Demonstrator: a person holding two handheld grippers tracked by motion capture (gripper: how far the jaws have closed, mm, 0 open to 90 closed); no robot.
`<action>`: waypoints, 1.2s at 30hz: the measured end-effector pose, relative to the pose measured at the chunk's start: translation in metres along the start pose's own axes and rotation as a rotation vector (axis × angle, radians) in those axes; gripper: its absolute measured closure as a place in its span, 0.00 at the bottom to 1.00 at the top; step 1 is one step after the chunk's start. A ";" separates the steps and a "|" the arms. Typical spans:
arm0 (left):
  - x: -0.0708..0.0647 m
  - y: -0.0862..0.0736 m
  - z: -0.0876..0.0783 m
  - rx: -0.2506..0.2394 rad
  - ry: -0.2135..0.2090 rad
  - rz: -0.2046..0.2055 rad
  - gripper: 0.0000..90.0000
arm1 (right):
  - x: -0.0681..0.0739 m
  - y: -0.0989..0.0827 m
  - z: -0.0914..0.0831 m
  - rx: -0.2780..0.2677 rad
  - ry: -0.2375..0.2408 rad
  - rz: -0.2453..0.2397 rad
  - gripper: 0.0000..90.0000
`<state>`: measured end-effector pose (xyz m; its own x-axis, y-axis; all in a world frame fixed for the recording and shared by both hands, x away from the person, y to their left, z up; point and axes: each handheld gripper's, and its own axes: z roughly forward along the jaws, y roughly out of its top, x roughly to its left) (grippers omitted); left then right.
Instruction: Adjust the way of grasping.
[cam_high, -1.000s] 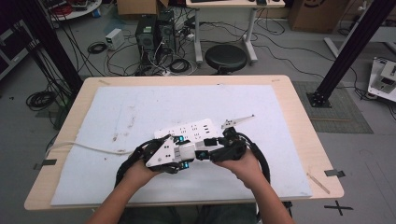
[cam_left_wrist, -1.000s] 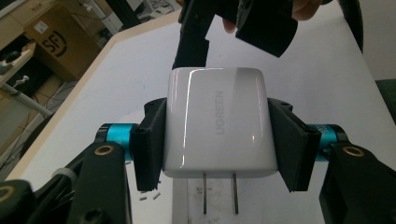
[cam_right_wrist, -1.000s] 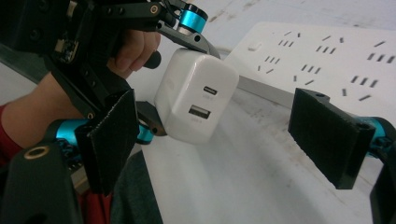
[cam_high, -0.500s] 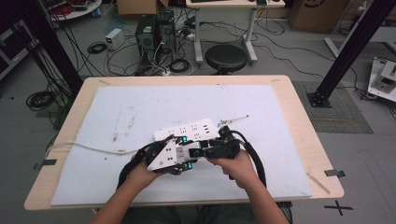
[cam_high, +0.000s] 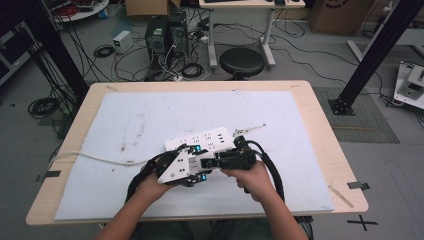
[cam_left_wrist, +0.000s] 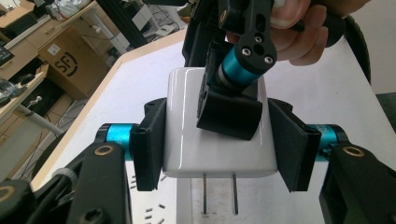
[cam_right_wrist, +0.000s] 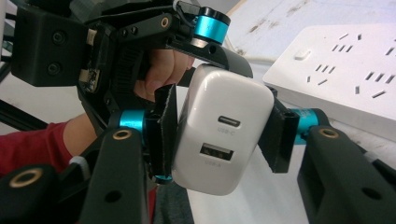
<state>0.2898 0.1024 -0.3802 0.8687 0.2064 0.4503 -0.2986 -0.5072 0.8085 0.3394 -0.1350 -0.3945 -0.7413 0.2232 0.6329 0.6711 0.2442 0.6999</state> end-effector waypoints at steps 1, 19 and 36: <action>0.000 0.000 0.000 0.003 0.003 0.003 0.47 | 0.000 0.000 0.000 0.001 0.004 0.009 0.61; 0.013 -0.005 -0.006 0.070 0.017 -0.144 0.24 | 0.000 0.005 -0.014 -0.054 -0.063 0.015 0.71; 0.057 -0.034 -0.060 0.330 0.095 -0.317 0.24 | 0.020 0.018 -0.035 -0.042 -0.317 -0.200 0.71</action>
<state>0.3256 0.1812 -0.3593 0.8521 0.4620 0.2460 0.1307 -0.6429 0.7547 0.3365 -0.1595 -0.3581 -0.8161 0.4575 0.3530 0.5076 0.2754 0.8164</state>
